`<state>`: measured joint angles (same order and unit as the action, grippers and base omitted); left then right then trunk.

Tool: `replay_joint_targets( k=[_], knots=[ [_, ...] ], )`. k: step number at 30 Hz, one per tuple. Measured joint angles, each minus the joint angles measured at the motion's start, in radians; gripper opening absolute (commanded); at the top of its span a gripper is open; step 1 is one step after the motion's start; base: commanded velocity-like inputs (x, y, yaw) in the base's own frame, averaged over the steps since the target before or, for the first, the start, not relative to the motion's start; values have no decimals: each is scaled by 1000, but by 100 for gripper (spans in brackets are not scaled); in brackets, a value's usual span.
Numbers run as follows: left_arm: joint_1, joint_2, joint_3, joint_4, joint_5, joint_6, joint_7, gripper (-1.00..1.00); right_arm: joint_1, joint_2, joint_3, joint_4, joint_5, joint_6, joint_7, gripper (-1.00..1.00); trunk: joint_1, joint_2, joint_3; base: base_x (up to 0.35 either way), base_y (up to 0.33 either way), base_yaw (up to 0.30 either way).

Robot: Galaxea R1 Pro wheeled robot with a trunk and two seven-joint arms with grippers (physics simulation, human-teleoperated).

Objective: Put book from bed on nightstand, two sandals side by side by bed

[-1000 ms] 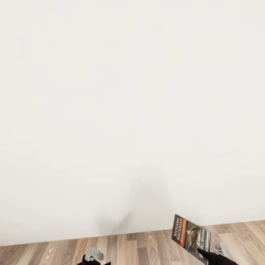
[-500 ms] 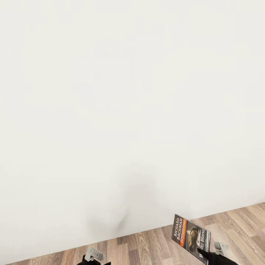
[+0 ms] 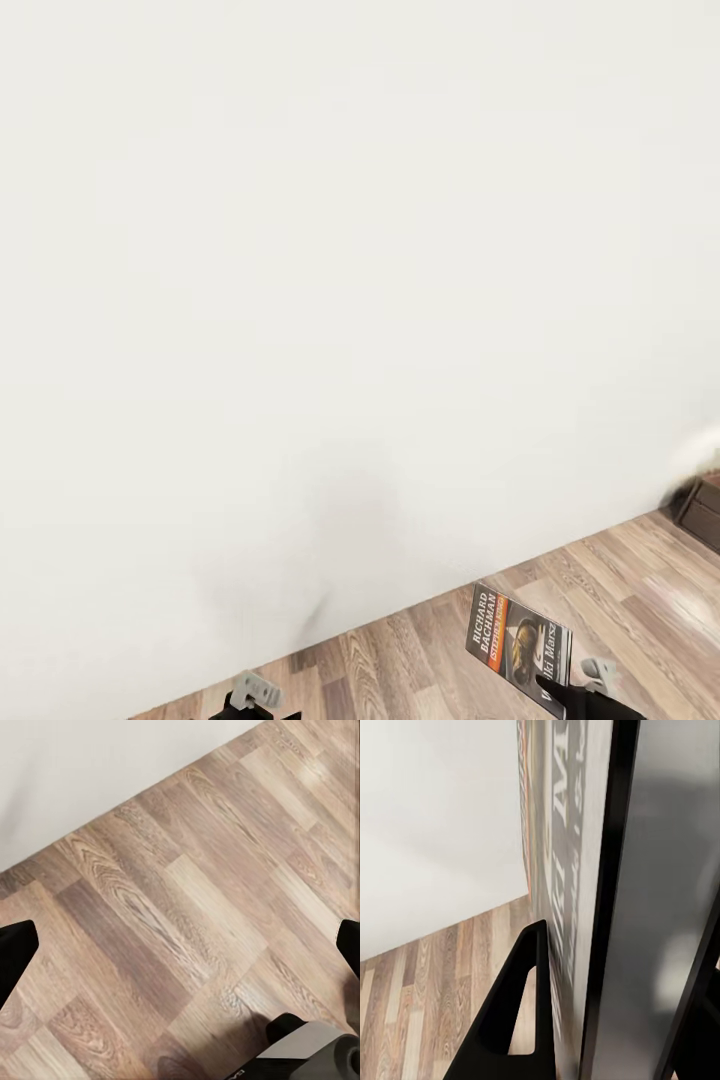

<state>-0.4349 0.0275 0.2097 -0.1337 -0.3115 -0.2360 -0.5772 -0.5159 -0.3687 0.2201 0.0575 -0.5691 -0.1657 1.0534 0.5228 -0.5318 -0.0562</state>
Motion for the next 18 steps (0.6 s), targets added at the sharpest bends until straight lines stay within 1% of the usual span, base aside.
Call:
replay_joint_targets(
  k=[6,9,14,18],
  knots=[
    [0,0,0,0,0,0,0,100,0,0,0,0,0,0,0,-100,0,0,-1,0,0,-280],
    [0,-1,0,0,0,0,0,100,0,0,-3,0,-1,0,0,-100,0,0,-2,0,0,-206],
    [0,0,0,0,0,0,-1,100,-1,0,-4,0,-1,0,1,-100,0,0,-4,19,0,-50],
    [0,-1,0,0,0,1,-1,100,-1,0,-4,0,0,0,0,-100,0,0,-4,238,0,-6]
  ],
)
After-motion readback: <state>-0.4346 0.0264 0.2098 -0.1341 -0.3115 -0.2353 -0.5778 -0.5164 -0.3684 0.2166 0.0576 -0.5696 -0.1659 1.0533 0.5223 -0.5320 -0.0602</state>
